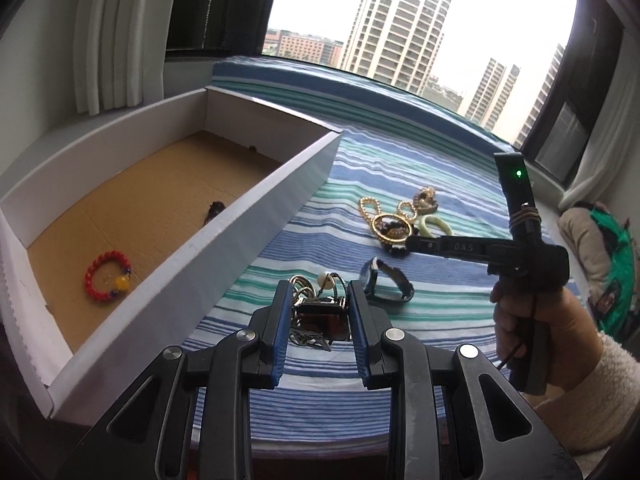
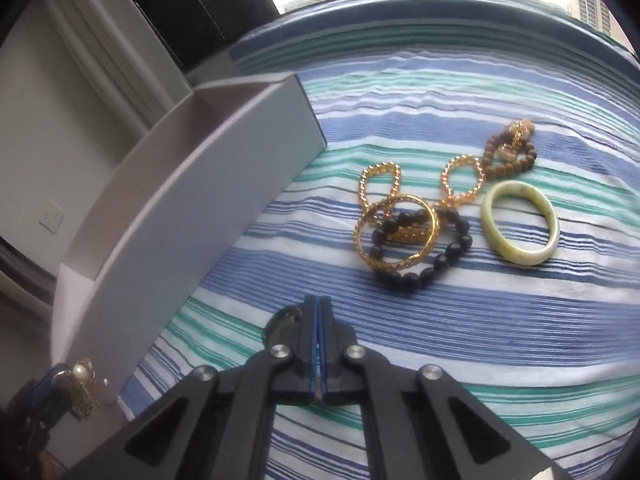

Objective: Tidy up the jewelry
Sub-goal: 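Grasp the black watch with the right gripper while the left gripper holds the keys, then lower keys and watch into the white box and open both grippers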

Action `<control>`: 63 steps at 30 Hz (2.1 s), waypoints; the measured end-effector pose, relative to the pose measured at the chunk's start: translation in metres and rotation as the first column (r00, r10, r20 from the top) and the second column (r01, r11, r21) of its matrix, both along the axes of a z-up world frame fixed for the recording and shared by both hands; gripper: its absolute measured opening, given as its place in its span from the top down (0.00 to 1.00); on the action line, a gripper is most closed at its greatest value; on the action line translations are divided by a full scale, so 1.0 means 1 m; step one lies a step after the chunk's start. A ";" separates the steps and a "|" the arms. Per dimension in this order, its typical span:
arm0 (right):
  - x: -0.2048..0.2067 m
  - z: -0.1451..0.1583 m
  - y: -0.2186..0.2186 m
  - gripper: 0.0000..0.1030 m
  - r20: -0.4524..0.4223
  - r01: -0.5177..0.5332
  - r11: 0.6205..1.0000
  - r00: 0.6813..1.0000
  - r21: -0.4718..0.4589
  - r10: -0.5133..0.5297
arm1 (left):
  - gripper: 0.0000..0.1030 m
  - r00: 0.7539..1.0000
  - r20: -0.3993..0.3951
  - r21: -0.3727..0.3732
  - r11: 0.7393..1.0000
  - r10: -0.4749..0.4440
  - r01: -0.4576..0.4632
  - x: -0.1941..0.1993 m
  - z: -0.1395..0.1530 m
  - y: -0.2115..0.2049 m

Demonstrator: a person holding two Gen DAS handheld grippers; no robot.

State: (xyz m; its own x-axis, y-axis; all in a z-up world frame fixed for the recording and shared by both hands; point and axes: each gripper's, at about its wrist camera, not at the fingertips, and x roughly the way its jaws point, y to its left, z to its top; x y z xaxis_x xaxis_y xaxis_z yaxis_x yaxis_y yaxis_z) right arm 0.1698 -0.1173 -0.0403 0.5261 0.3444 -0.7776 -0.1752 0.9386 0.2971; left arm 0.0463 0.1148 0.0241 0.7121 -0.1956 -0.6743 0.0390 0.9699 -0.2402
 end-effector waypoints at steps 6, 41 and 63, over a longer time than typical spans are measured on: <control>-0.001 0.011 -0.017 0.99 -0.003 -0.019 0.998 1.000 0.055 0.020 | 0.74 1.000 0.019 -0.013 1.000 0.010 -0.010 -0.003 0.011 0.005; 0.034 0.081 0.041 0.92 0.071 -0.215 0.976 0.974 0.025 0.213 | 0.74 0.973 0.064 -0.008 0.975 0.221 -0.221 0.021 0.067 0.113; 0.161 0.027 0.228 0.84 0.032 -0.307 0.949 0.950 -0.069 0.310 | 0.67 0.869 -0.336 -0.023 0.919 0.363 -0.393 0.153 -0.059 0.187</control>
State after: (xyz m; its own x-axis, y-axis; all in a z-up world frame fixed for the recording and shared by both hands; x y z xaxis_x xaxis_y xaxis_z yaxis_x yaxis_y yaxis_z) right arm 0.3312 0.1107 -0.0134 0.4340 0.4467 -0.7823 -0.4700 0.8532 0.2264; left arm 0.1994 0.3015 -0.0347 0.4932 -0.0237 -0.8696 -0.4198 0.8691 -0.2618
